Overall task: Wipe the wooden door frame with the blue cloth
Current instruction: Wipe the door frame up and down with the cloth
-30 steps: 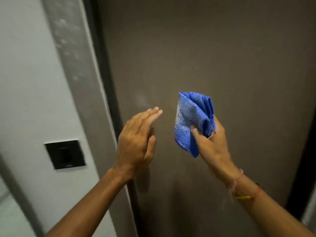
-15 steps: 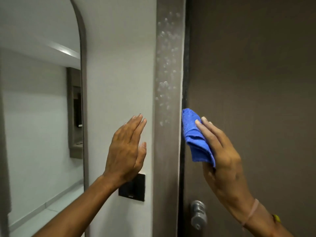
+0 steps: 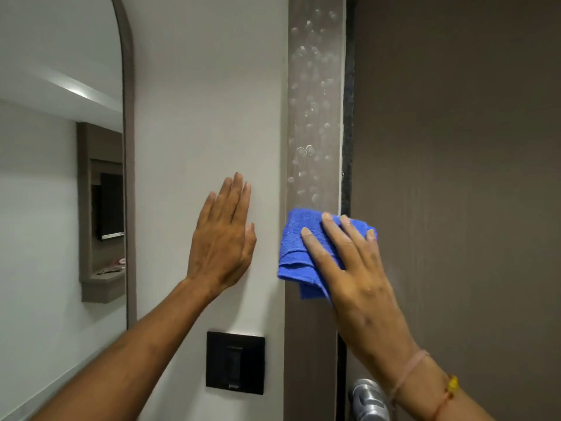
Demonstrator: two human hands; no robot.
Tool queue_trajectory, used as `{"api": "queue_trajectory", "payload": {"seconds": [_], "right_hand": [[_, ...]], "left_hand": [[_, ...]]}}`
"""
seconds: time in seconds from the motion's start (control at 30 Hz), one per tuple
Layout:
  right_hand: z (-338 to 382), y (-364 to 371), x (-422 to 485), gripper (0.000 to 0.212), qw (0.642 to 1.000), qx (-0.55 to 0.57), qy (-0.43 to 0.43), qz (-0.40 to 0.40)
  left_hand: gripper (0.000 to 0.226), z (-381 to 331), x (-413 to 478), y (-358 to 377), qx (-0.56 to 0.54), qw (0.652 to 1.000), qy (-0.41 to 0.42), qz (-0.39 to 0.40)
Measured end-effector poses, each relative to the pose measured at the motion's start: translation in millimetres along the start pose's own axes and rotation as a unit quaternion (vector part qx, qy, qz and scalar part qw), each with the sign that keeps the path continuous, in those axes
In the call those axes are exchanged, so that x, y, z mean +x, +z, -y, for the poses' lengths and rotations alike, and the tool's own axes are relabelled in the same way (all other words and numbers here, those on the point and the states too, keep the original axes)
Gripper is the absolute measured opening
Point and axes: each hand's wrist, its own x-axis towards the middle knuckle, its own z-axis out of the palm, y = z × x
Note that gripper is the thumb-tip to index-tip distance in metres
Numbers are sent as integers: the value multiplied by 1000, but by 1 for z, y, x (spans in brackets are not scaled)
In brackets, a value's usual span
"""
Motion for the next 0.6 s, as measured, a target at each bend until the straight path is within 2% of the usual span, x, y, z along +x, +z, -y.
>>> {"api": "queue_trajectory", "payload": {"seconds": [0.1, 0.17, 0.3, 0.47, 0.6], "right_hand": [[1, 17, -5, 77, 992, -73, -4, 99], [2, 29, -11, 87, 989, -77, 9, 128], [7, 47, -12, 80, 994, -47, 53, 86], [14, 69, -8, 63, 991, -93, 93, 22], [9, 72, 1, 67, 992, -103, 78, 2]], "left_hand": [[64, 2, 3, 15, -7, 1000, -4, -18], [66, 4, 2, 25, -15, 999, -3, -33], [69, 10, 2, 37, -22, 998, 3, -57], [70, 11, 1, 38, -22, 998, 8, -65], [70, 12, 2, 38, -24, 997, 8, -69]]}}
